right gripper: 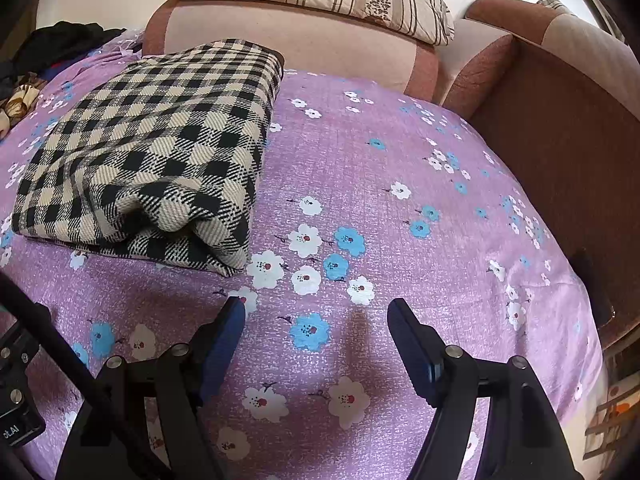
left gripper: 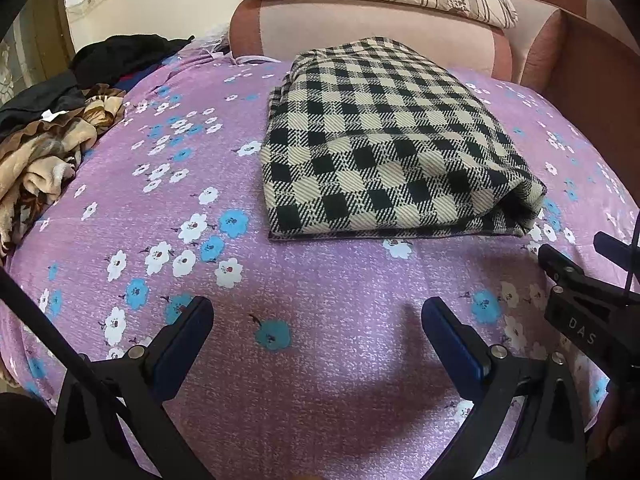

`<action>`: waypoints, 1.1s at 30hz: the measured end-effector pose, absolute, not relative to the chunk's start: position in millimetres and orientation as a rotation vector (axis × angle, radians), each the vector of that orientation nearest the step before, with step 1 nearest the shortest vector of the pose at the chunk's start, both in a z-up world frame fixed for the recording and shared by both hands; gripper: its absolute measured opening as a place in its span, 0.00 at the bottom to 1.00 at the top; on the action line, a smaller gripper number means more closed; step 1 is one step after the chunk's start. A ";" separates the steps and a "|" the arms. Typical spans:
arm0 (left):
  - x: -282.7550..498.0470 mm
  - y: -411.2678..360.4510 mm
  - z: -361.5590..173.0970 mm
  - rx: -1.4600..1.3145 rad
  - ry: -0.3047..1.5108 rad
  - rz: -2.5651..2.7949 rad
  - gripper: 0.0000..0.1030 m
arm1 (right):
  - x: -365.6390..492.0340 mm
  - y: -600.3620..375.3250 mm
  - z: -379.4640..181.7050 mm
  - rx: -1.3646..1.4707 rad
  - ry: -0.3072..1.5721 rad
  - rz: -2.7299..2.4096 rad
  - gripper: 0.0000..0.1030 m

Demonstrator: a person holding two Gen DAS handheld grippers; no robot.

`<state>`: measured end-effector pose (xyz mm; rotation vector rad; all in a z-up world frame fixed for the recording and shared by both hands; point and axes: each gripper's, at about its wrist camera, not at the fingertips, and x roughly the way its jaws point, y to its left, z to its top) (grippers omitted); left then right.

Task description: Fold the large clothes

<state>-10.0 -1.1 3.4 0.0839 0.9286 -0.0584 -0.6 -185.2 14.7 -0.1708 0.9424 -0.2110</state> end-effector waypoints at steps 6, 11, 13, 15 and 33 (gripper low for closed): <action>-9.5 -1.6 1.9 0.080 0.940 -0.069 1.00 | -1.0 -184.4 14.4 -0.170 0.940 -0.215 0.76; -9.2 -2.3 0.1 0.083 0.948 -0.077 1.00 | -0.6 -184.6 14.3 -0.168 0.941 -0.214 0.76; -9.0 -2.4 -0.2 0.084 0.949 -0.079 1.00 | -1.7 -183.2 14.3 -0.163 0.940 -0.217 0.76; -9.0 -2.7 -0.2 0.083 0.949 -0.078 1.00 | -2.4 -182.6 14.5 -0.159 0.938 -0.217 0.76; -7.6 -0.3 -1.4 0.071 0.958 -0.078 1.00 | -7.5 -175.8 20.3 -0.132 0.910 -0.209 0.76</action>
